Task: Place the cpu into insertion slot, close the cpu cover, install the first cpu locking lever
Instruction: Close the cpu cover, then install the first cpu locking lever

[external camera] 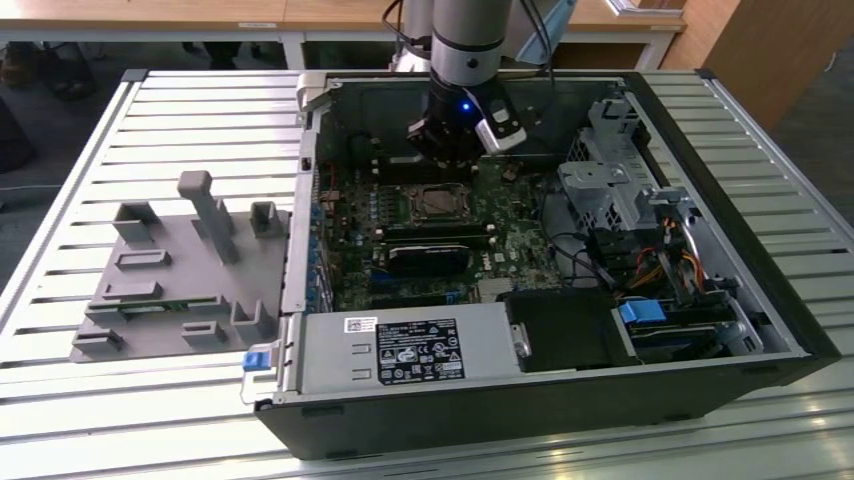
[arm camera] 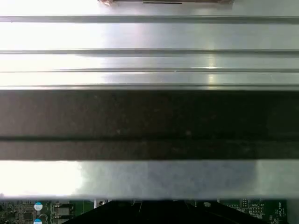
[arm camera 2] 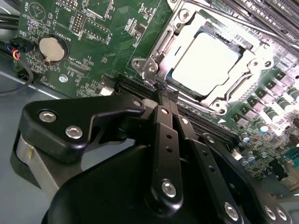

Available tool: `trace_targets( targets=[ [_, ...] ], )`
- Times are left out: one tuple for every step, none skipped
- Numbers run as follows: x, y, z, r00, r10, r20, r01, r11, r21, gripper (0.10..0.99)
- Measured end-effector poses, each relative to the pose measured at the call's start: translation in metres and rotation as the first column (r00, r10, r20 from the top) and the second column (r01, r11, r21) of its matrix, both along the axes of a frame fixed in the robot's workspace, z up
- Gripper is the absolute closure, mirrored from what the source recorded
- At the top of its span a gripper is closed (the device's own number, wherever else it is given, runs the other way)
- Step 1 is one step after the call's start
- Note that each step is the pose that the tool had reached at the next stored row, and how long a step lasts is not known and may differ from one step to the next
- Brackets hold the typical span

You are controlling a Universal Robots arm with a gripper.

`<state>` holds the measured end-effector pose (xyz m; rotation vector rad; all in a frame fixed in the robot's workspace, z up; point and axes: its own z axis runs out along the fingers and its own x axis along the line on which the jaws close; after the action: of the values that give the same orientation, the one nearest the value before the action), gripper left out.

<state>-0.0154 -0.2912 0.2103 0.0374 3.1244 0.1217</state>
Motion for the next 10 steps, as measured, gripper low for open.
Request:
trace_targets(
  targets=[
    [0.0,-0.0002,0.0,1.0,0.0,0.0,0.0,1.0,0.0,0.98],
    [0.0,-0.0005,0.0,1.0,0.0,0.0,0.0,1.0,0.0,0.98],
    [0.0,-0.0008,0.0,1.0,0.0,0.0,0.0,1.0,0.0,0.98],
    [0.0,-0.0011,-0.0001,1.0,0.0,0.0001,0.0,1.0,0.0,0.98],
    [0.0,-0.0012,-0.0001,1.0,0.0,0.0001,0.0,1.0,0.0,0.98],
    [0.0,-0.0014,-0.0001,1.0,0.0,0.0001,0.0,1.0,0.0,0.98],
    [0.0,-0.0016,0.0,1.0,0.0,0.0,0.0,1.0,0.0,0.98],
    [0.0001,-0.0017,0.0,1.0,0.0,0.0,0.0,1.0,0.0,0.98],
    [0.0001,-0.0019,0.0,1.0,0.0,0.0,0.0,1.0,0.0,0.98],
    [0.0001,-0.0021,0.0,1.0,0.0,0.0,0.0,1.0,0.0,0.98]
  ],
)
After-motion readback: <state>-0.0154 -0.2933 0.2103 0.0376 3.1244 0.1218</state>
